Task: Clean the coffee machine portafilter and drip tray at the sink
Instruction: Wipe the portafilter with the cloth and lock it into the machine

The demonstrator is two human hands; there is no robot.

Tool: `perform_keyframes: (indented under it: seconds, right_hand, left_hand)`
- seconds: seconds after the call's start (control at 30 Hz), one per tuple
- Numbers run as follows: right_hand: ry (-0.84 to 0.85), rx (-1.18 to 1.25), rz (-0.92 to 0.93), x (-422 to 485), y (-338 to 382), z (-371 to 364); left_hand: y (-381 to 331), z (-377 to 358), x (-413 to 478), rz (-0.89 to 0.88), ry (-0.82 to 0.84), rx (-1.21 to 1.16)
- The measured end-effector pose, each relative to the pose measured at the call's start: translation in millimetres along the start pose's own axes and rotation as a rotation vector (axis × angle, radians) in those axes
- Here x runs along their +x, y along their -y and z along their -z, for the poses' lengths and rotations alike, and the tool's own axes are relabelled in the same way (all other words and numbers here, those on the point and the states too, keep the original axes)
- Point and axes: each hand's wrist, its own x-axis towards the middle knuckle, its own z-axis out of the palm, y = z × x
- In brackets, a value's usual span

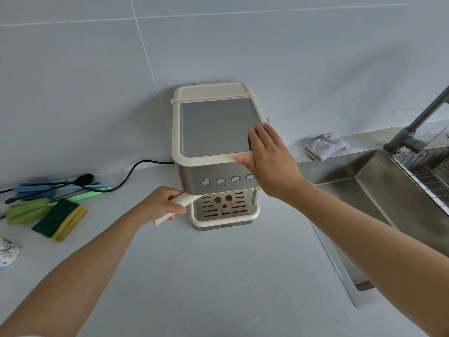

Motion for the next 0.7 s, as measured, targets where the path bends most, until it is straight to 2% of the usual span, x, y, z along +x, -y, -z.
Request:
perform_keyframes:
  seconds: [0.7]
  right_hand:
    - [-0.013,0.003,-0.011,-2.6,3.6,4.4]
  left_hand:
    - [-13.1,34.2,10.5,0.021,0.117,0.043]
